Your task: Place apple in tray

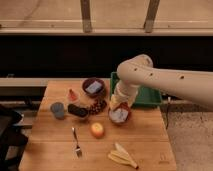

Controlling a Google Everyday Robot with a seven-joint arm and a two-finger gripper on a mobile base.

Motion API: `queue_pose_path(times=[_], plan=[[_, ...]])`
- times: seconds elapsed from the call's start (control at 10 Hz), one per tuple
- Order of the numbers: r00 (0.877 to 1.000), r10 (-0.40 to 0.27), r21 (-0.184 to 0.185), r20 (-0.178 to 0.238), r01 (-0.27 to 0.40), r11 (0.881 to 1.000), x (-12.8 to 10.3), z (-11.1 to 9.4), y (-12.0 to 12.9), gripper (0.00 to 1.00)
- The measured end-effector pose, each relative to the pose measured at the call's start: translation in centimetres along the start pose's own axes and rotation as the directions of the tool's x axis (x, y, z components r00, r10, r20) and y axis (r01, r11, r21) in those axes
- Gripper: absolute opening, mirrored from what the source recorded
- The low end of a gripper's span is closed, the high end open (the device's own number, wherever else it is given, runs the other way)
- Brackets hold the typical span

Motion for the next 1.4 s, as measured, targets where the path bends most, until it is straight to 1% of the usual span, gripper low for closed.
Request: queue_pose_path(times=[0.1,0.2,0.4,0.6,0.7,0.9,1.1,1.2,1.3,1.4], plan=[[1.000,-0.008,0.009,-0.010,0.008,1.000,0.1,0.1,0.0,0.65],[0.999,-0.044,0.018,-0.029,0.044,0.999,0.3,0.8,1.1,0.65],[0.993,-0.104,0.029,-0.053,0.105,0.994,0.1,2.0,3.6,0.65],[0.978,-0.186,0.044,-0.098,0.191,0.981,0.4,4.0,7.9,0.65],[0.970,-0.212,0.058,-0.119,0.219,0.974,0.8,4.9,8.9,0.65],[0.955,-0.249,0.073,-0.161,0.263,0.962,1.4,6.8,9.8,0.65],[0.944,-0.268,0.076,-0.192,0.287,0.955,2.0,8.1,10.4,0.65],[0.935,-0.286,0.074,-0.211,0.307,0.949,2.5,8.8,11.0,0.65],[0.928,-0.296,0.069,-0.225,0.318,0.946,2.8,9.4,11.4,0.65],[0.922,-0.309,0.056,-0.235,0.330,0.942,3.1,9.7,11.9,0.65]])
